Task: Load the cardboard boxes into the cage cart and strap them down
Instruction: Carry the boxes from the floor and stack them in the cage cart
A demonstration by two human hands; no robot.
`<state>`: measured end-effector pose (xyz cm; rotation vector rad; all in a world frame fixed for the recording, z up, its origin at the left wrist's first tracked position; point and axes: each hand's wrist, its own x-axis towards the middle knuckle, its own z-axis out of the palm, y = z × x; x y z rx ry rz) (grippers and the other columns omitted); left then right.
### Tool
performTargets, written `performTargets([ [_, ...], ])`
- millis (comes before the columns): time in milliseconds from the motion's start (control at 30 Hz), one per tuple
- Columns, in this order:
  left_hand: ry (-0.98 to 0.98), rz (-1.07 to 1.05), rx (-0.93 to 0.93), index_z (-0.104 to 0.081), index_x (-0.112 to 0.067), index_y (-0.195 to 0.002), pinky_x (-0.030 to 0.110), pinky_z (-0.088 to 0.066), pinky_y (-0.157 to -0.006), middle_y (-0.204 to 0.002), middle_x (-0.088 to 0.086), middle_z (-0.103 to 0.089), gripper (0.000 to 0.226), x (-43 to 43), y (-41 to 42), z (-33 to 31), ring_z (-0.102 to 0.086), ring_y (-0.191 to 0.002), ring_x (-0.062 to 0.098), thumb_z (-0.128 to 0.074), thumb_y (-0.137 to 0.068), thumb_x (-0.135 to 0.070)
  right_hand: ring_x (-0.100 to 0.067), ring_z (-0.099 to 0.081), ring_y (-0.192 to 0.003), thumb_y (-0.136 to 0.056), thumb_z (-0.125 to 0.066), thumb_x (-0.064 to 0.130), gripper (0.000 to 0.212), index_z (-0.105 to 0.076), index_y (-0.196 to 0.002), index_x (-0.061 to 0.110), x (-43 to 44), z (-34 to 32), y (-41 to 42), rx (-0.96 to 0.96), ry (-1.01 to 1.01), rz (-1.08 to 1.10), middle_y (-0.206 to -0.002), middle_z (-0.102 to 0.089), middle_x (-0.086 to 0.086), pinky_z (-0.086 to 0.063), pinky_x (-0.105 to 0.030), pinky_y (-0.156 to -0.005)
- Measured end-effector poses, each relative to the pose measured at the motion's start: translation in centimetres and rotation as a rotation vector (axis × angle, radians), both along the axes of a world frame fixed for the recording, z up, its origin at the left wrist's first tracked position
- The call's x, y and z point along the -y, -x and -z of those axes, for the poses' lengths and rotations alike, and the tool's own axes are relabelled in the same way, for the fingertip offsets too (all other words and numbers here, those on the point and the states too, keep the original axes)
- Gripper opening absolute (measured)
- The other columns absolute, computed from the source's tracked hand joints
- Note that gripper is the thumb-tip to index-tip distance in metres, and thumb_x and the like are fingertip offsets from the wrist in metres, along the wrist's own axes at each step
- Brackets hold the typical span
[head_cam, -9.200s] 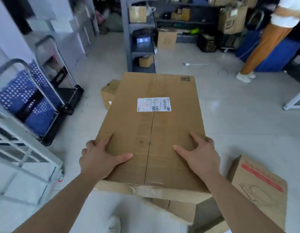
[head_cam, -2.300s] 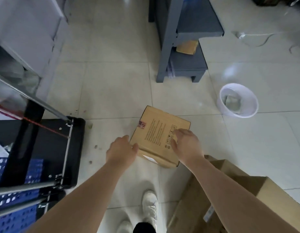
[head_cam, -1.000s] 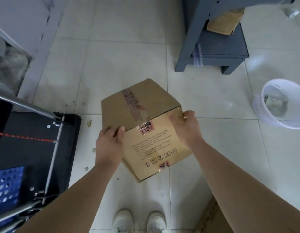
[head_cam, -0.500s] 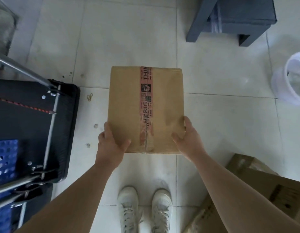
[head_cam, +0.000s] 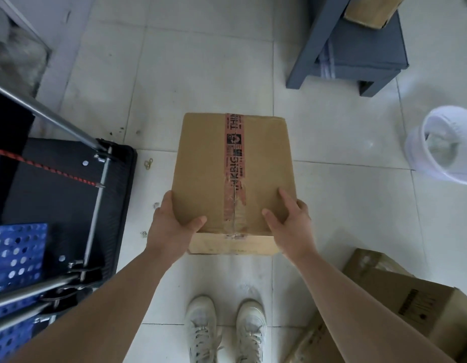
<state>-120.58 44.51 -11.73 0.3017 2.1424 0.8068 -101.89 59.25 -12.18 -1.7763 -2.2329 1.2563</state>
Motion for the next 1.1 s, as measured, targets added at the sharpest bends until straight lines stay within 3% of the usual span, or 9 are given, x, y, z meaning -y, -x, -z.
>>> performTargets([
  [133,-0.064,-0.042,-0.003,-0.026,-0.036,-0.143,0.038,-0.048,-0.092,-0.13,-0.003,-0.048,0.083,0.9,0.3,-6.1,-0.055,-0.109,0.019,-0.077,-0.077,-0.032,-0.024,-0.049,-0.115,-0.087,-0.058,0.044,0.066,-0.03,-0.145,0.034,0.8,-6.4,0.5,-0.025,-0.055,-0.006,-0.137,-0.035,-0.003,-0.046,-0.04,-0.097],
  [267,-0.119,-0.109,-0.066,-0.022,-0.039,-0.143,0.028,-0.041,-0.083,-0.131,-0.008,-0.043,0.086,2.6,-0.6,-13.7,-0.05,-0.095,0.006,-0.077,-0.078,-0.03,-0.025,-0.05,-0.112,-0.086,-0.058,0.047,0.066,-0.03,-0.144,0.037,2.0,-14.4,0.5,-0.055,-0.135,-0.045,-0.136,-0.035,-0.003,-0.048,-0.041,-0.094],
  [367,-0.144,-0.17,-0.093,-0.02,-0.038,-0.145,0.025,-0.044,-0.077,-0.135,-0.005,-0.041,0.088,4.6,-2.2,-20.2,-0.05,-0.1,0.012,-0.076,-0.078,-0.032,-0.025,-0.05,-0.116,-0.086,-0.058,0.049,0.067,-0.03,-0.145,0.035,3.0,-21.0,0.1,-0.079,-0.198,-0.111,-0.138,-0.035,-0.005,-0.045,-0.038,-0.099],
  [467,-0.141,-0.251,-0.12,-0.019,-0.041,-0.144,0.042,-0.052,-0.073,-0.131,-0.003,-0.04,0.087,7.4,-4.4,-26.9,-0.057,-0.099,0.026,-0.075,-0.079,-0.034,-0.024,-0.05,-0.117,-0.086,-0.057,0.051,0.067,-0.031,-0.145,0.034,5.0,-27.8,-0.9,-0.109,-0.241,-0.183,-0.139,-0.035,-0.004,-0.044,-0.036,-0.1],
  [533,-0.161,-0.315,-0.117,-0.02,-0.046,-0.142,0.055,-0.054,-0.075,-0.129,0.001,-0.041,0.084,9.6,-6.0,-31.3,-0.06,-0.096,0.037,-0.075,-0.079,-0.034,-0.024,-0.051,-0.115,-0.086,-0.055,0.053,0.067,-0.029,-0.145,0.036,6.8,-32.2,-1.7,-0.124,-0.281,-0.245,-0.139,-0.035,-0.003,-0.045,-0.036,-0.096],
  [600,-0.179,-0.357,-0.129,-0.021,-0.046,-0.142,0.057,-0.056,-0.077,-0.127,0.005,-0.037,0.085,12.0,-7.7,-35.6,-0.059,-0.093,0.033,-0.075,-0.079,-0.033,-0.024,-0.052,-0.112,-0.085,-0.053,0.056,0.068,-0.027,-0.145,0.037,8.9,-36.5,-2.7,-0.116,-0.317,-0.289,-0.138,-0.035,-0.002,-0.046,-0.036,-0.093],
  [833,-0.306,-0.527,-0.189,-0.017,-0.038,-0.147,0.051,-0.049,-0.096,-0.137,0.004,-0.04,0.09,21.7,-13.8,-48.0,-0.056,-0.109,0.027,-0.076,-0.079,-0.03,-0.023,-0.052,-0.113,-0.084,-0.048,0.062,0.068,-0.025,-0.145,0.041,16.4,-49.4,-5.3,-0.142,-0.405,-0.453,-0.14,-0.033,-0.001,-0.046,-0.035,-0.088],
  [1100,-0.416,-0.689,-0.238,-0.023,-0.035,-0.145,0.041,-0.049,-0.094,-0.134,0.002,-0.045,0.084,34.1,-19.4,-58.6,-0.058,-0.107,0.021,-0.075,-0.08,-0.031,-0.023,-0.053,-0.11,-0.082,-0.046,0.066,0.07,-0.029,-0.144,0.039,27.2,-60.2,-7.3,-0.212,-0.559,-0.612,-0.138,-0.038,-0.002,-0.046,-0.034,-0.084],
])
